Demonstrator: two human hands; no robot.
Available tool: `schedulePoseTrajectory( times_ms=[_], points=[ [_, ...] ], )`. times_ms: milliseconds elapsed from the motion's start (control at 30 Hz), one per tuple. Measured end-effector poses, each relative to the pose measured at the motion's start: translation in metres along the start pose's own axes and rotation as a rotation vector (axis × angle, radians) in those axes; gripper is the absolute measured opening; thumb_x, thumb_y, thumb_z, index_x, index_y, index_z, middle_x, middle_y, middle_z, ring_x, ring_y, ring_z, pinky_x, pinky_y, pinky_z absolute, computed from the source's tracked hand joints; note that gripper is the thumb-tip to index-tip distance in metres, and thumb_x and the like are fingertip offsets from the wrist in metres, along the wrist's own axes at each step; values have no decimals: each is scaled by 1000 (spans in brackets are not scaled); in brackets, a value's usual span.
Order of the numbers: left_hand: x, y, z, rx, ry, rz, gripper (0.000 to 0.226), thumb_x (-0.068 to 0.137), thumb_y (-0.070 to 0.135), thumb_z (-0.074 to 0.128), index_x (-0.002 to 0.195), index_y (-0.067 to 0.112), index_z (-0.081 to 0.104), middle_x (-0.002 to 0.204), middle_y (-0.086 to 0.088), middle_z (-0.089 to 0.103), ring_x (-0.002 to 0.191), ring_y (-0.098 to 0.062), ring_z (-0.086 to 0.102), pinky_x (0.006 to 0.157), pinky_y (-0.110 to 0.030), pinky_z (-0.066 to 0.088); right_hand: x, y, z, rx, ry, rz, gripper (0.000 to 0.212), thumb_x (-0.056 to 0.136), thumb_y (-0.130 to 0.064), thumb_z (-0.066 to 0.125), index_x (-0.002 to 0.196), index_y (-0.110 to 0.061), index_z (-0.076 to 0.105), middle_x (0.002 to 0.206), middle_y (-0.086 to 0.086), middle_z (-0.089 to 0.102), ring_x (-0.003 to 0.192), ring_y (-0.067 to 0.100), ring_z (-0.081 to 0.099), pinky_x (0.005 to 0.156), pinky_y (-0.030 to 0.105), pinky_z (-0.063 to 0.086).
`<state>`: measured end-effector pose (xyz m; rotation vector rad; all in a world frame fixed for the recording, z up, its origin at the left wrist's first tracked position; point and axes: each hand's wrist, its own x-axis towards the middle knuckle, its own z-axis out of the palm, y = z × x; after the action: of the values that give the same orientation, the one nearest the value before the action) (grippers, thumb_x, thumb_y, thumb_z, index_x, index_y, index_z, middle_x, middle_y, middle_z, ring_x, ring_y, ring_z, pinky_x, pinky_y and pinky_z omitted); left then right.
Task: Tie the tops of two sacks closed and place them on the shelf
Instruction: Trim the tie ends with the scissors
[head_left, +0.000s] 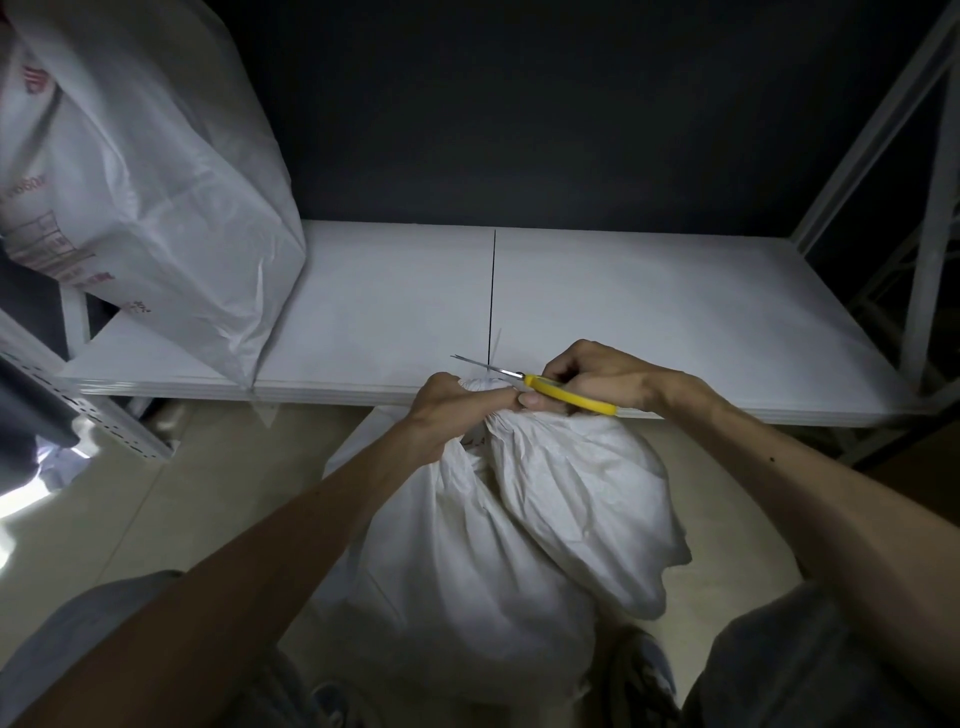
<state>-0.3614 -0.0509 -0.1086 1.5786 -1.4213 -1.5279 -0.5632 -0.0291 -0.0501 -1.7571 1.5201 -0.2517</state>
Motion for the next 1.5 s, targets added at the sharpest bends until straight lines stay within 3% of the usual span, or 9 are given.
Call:
schedulePoseTrajectory(
  times_ms=[67,233,367,600,767,967,1133,1367,1500],
  points=[
    [-1,1,0,-1,-5,1,58,43,53,88,83,13,79,79,3,74,81,-15,72,71,-31,53,0,0,0,8,-8,0,65,71,-68,70,78,-4,66,58,-2,48,55,11,43,61,27,37],
    [-1,1,0,1,4,8,56,43,55,86,83,16,79,92,2,78,91,-13,73,76,-31,55,2,2,1,-1,-12,7,72,65,-73,68,83,-4,68,60,1,49,57,12,43,62,30,37],
    [-1,1,0,14,7,0,55,43,55,86,80,15,78,76,7,73,79,-13,70,67,-28,49,1,2,1,16,-14,-6,74,66,-73,68,81,-1,66,60,2,48,56,13,42,62,30,36],
    [5,-3,1,26,-7,-3,64,38,57,91,86,17,80,96,1,78,93,-13,73,89,-36,57,-1,0,-1,51,-19,1,58,75,-60,72,75,-3,67,58,0,50,54,11,46,59,25,40],
    [4,-1,2,23,-48,-10,72,37,55,94,90,10,79,87,0,77,81,-16,71,71,-31,52,-2,-2,-1,58,-42,17,60,69,-61,72,74,-1,65,59,2,51,54,13,47,55,26,41],
    [1,-1,1,22,-31,2,60,41,43,87,91,11,79,105,-7,75,103,-22,70,85,-41,57,0,-1,0,44,-25,32,33,78,-31,70,70,1,65,59,8,50,54,17,46,56,29,41],
    [-3,1,0,6,-26,-6,50,40,41,85,82,14,80,96,-5,77,97,-19,72,73,-30,51,1,-3,0,23,-10,30,31,78,-29,68,60,-4,62,56,9,49,52,19,46,55,27,43],
    [0,0,-1,34,-18,-33,61,39,46,88,88,11,80,99,-5,77,95,-18,73,89,-41,57,-2,-7,-3,45,57,32,23,72,-15,60,55,-1,55,52,15,46,48,21,45,46,20,41],
    [-2,1,0,38,-3,-37,58,40,47,87,86,12,79,99,-6,76,95,-19,73,80,-36,57,3,-2,-6,-5,158,41,39,80,-32,70,60,1,60,52,9,50,45,17,53,51,24,49]
  ],
)
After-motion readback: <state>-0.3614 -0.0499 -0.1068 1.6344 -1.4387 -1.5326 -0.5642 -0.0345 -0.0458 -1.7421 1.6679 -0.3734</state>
